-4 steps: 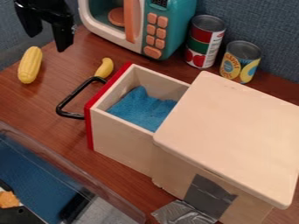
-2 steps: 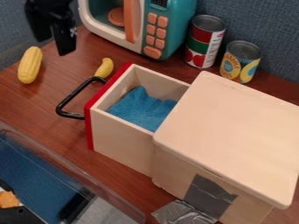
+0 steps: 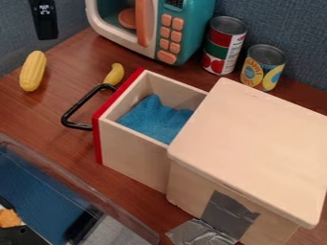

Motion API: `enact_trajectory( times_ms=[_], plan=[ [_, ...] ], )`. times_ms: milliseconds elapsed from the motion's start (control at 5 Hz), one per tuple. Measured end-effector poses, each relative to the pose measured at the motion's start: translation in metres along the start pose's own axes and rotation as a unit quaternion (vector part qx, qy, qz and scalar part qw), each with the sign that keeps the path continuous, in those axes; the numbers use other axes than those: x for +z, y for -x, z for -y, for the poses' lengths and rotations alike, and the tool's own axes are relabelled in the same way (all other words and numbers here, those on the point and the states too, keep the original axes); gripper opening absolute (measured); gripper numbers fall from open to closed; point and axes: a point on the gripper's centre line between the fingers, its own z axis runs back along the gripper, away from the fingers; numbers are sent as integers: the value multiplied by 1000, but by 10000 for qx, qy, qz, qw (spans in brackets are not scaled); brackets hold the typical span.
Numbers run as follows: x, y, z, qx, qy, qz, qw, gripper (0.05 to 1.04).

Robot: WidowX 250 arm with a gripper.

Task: Fermer le tiroir

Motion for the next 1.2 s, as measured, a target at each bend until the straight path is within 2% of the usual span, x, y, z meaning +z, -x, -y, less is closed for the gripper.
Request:
enact_trajectory(
  times_ms=[200, 400, 600, 800, 1000, 1200],
  plan=[
    [-19, -11, 7, -1145, 55, -541, 9919, 1000],
    [-55, -28, 31, -2363, 240, -1166, 9644, 1000],
    [-76, -24, 52, -3099, 301, -1445, 9392, 1000],
    [-92, -22, 62, -3257, 342, -1672, 9299, 1000],
    [-96, -19, 66, -3259, 381, -1693, 9293, 1001],
    [-93, -24, 74, -3231, 501, -1395, 9347, 1001]
  ],
)
